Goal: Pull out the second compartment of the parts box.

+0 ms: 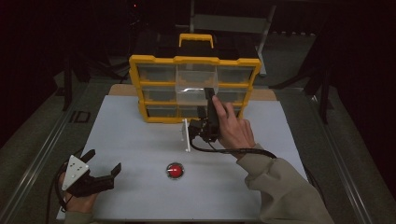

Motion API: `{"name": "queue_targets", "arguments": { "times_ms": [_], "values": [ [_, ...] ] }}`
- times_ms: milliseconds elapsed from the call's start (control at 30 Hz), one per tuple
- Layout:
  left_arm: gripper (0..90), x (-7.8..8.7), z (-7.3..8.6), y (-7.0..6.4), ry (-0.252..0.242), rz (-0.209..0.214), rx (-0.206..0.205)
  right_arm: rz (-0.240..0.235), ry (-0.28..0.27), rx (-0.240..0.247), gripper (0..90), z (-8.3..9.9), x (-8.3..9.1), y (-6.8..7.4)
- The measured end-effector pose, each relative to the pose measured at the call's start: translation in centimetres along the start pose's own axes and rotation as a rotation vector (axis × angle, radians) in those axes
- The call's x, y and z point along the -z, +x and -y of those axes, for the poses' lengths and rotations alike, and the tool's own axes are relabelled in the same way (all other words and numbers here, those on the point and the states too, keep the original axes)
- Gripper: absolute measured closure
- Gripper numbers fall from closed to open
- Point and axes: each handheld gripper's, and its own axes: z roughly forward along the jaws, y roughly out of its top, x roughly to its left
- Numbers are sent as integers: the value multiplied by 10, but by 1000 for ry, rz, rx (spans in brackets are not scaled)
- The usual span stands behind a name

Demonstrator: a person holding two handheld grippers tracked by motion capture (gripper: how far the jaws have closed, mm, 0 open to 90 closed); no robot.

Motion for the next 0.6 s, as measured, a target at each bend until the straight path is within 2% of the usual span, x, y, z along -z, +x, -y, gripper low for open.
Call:
{"name": "queue_targets", "arguments": {
  "times_ms": [300,600],
  "values": [
    [2,1,0,0,1,-1,1,-25,-1,-9,100,1,1,7],
    [2,3,1,1,-1,-9,6,-47,-6,-45,100,1,3,11]
  ]
}}
